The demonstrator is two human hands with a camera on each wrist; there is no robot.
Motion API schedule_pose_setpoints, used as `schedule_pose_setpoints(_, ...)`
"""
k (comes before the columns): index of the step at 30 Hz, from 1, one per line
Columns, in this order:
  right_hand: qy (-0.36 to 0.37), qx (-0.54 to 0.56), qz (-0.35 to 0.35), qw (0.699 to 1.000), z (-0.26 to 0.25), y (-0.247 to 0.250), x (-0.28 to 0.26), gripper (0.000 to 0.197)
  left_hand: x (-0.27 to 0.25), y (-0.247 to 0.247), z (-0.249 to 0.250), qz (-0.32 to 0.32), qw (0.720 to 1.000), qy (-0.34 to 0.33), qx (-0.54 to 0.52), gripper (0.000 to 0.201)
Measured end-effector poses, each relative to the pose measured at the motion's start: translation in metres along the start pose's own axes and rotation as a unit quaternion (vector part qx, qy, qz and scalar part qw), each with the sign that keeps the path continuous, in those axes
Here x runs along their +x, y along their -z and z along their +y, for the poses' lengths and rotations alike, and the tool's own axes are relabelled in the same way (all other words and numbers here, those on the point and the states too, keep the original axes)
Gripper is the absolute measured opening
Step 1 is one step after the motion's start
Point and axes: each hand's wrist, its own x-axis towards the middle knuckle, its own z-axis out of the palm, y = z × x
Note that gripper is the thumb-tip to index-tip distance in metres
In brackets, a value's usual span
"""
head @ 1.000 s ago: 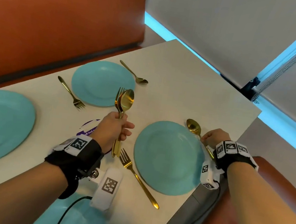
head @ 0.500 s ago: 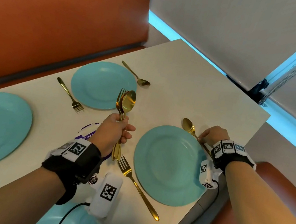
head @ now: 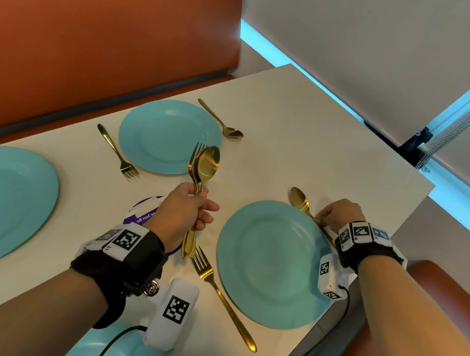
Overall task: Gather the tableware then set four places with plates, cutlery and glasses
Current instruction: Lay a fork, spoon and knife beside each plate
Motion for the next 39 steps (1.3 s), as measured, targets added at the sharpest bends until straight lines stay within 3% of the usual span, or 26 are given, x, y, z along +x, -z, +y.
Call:
schedule_pose_setpoints(8,0.009,0.026,0.022,0.999,-0.001,0.008,-0.006,0.007,-0.009,0.003,0.002,-0.002,1.000,0.004,-0.017,0.021)
schedule_pose_setpoints(12,0.060,0.058,0.067,0.994,-0.018,0.024,-0.034,0.012,-0.020,0.009,0.004,-0.005,0.999,0.009,-0.044,0.018)
schedule_pose_setpoints(15,0.151,0.097,0.101,0.979,-0.051,0.027,-0.076,0.015,-0.029,0.018,0.003,-0.004,1.000,0.007,-0.019,0.018)
schedule_pose_setpoints(18,0.280,0.079,0.076,0.954,-0.093,0.014,-0.132,0.020,-0.042,0.031,0.001,-0.020,1.000,0.006,0.022,0.015)
schedule_pose_setpoints(21,0.430,0.022,0.077,0.899,-0.135,-0.008,-0.184,0.019,-0.059,0.048,0.000,-0.051,0.997,-0.003,0.061,0.016)
schedule_pose_setpoints(23,0.485,-0.012,0.054,0.873,-0.156,-0.024,-0.208,0.020,-0.072,0.065,-0.001,-0.077,0.994,-0.012,0.070,0.024)
schedule_pose_setpoints(27,0.452,-0.115,-0.010,0.885,-0.187,-0.042,-0.243,0.028,-0.094,0.108,-0.005,-0.082,0.990,-0.023,0.114,0.024)
schedule_pose_setpoints(30,0.455,-0.124,-0.008,0.882,-0.204,-0.055,-0.267,0.027,-0.108,0.143,-0.007,-0.079,0.986,-0.014,0.148,0.012)
schedule_pose_setpoints(39,0.485,-0.124,-0.019,0.865,-0.251,-0.093,-0.325,0.025,-0.146,0.230,-0.010,-0.119,0.972,0.001,0.202,0.005)
